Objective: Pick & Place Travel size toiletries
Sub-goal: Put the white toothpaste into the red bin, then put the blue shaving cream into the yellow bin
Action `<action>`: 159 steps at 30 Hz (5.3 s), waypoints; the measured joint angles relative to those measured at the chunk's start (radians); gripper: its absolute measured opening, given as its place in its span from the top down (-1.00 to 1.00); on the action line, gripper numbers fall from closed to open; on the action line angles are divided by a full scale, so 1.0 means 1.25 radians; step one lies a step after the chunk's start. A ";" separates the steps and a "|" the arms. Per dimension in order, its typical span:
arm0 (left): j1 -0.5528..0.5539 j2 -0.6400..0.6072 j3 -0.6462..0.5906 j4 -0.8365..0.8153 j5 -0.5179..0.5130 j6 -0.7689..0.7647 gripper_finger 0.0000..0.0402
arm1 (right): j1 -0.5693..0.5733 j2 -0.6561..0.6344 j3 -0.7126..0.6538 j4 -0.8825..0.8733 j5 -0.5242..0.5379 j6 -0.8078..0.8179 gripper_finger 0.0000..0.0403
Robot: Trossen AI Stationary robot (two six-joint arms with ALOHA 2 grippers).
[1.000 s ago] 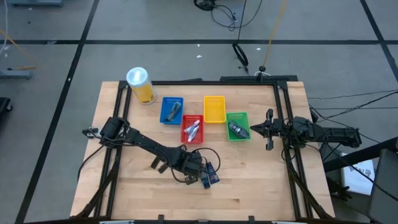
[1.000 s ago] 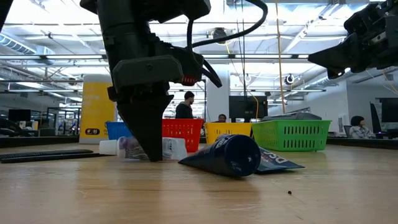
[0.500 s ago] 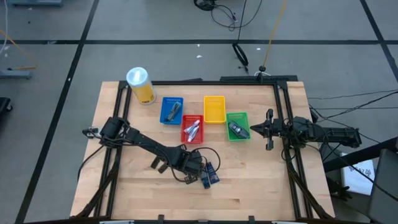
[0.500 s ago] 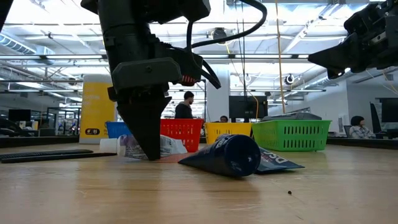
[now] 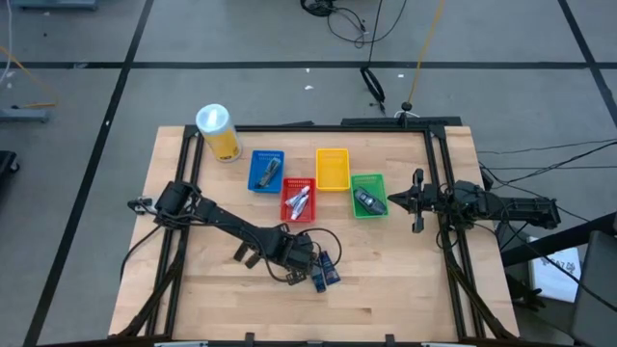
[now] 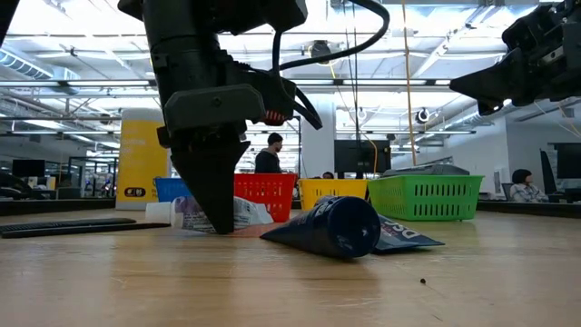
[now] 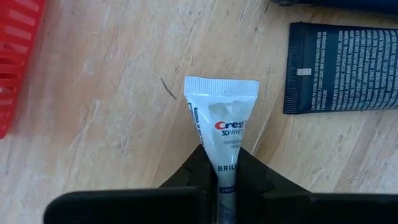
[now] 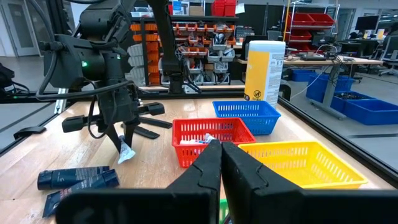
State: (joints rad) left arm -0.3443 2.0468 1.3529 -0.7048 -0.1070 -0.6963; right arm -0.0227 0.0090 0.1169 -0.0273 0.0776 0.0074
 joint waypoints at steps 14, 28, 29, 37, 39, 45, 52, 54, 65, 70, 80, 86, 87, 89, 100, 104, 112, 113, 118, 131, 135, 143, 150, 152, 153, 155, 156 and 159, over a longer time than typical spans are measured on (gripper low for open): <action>0.000 -0.085 -0.002 -0.013 -0.019 0.009 0.90 | 0.000 0.000 0.000 0.000 0.000 0.000 0.98; -0.004 -0.140 -0.002 -0.070 -0.048 0.044 0.90 | 0.000 0.000 0.000 0.000 0.000 0.000 0.98; -0.005 -0.149 -0.002 -0.075 -0.054 0.049 0.90 | 0.000 0.000 0.000 -0.001 0.000 0.000 0.98; -0.019 -0.249 -0.002 -0.104 -0.135 0.079 0.90 | 0.000 0.004 0.000 -0.001 0.000 0.000 0.98; -0.030 -0.287 -0.001 -0.105 -0.179 0.092 0.91 | 0.000 0.004 0.000 -0.001 0.000 0.000 0.98; -0.080 -0.406 -0.047 -0.041 -0.276 0.147 0.91 | 0.000 0.004 0.000 0.000 0.000 0.000 0.98; -0.138 -0.544 -0.212 0.160 -0.293 0.216 0.91 | 0.000 0.004 0.000 0.000 0.000 0.000 0.98; -0.147 -0.581 -0.273 0.232 -0.293 0.225 0.91 | 0.000 0.004 0.000 0.000 0.000 0.000 0.98; -0.122 -0.785 -0.652 0.716 -0.294 0.308 0.91 | 0.000 0.004 0.000 0.000 0.000 0.000 0.98; -0.048 -0.811 -0.792 1.070 -0.294 0.314 0.91 | 0.000 0.004 0.000 0.000 0.000 0.000 0.98; 0.127 -0.789 -0.811 1.141 -0.334 0.087 0.91 | 0.000 0.004 0.000 0.000 0.000 0.000 0.98; 0.170 -0.714 -0.727 1.049 -0.334 0.063 0.91 | 0.000 0.004 0.000 0.000 0.000 0.000 0.98; 0.175 -0.695 -0.706 1.020 -0.334 0.056 0.91 | 0.000 0.004 0.000 0.000 0.000 0.000 0.98; 0.184 -0.658 -0.658 0.960 -0.333 0.042 0.91 | 0.000 0.004 0.000 0.000 0.000 0.000 0.98; 0.221 -0.466 -0.434 0.702 -0.331 0.019 0.91 | 0.000 0.004 0.000 0.000 0.000 0.000 0.98; 0.242 -0.410 -0.417 0.667 -0.290 -0.054 0.91 | 0.000 0.004 0.000 0.000 0.000 0.000 0.98; 0.256 -0.345 -0.417 0.670 -0.244 -0.094 0.91 | 0.000 0.004 0.000 0.000 0.000 0.000 0.98; 0.260 -0.345 -0.417 0.665 -0.243 -0.094 0.91 | 0.000 0.004 0.000 0.000 0.000 0.000 0.98; 0.272 -0.342 -0.417 0.670 -0.234 -0.090 0.91 | 0.000 0.004 0.000 0.000 0.000 0.000 0.98; 0.272 -0.342 -0.417 0.674 -0.185 0.009 0.78 | 0.000 0.004 0.000 0.000 0.000 0.000 0.98; 0.272 -0.342 -0.417 0.675 -0.185 0.049 0.53 | 0.000 0.004 0.000 0.000 0.000 0.000 0.98; 0.276 -0.347 -0.417 0.674 -0.178 0.108 0.09 | 0.000 0.004 0.000 0.000 0.000 0.000 0.98; 0.270 -0.389 -0.361 0.611 -0.058 0.252 -0.01 | 0.000 0.004 0.000 0.000 0.000 0.000 0.98; 0.262 -0.411 -0.332 0.550 -0.056 0.294 0.00 | 0.000 0.004 0.000 0.000 0.000 0.000 0.98; 0.256 -0.420 -0.314 0.521 -0.062 0.313 0.01 | 0.000 0.004 0.000 0.000 0.000 0.000 0.98; 0.243 -0.439 -0.279 0.463 -0.072 0.340 0.03 | 0.000 0.004 0.000 0.000 0.000 0.000 0.98; 0.235 -0.448 -0.265 0.420 -0.077 0.344 0.04 | 0.000 0.004 0.000 0.000 0.000 0.000 0.98; 0.209 -0.467 -0.225 0.302 -0.072 0.330 0.04 | 0.000 0.004 0.000 0.000 0.000 0.000 0.98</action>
State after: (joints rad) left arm -0.0834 1.4632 1.0711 -0.3270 -0.1976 -0.2834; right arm -0.0227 0.0143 0.1173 -0.0274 0.0775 0.0074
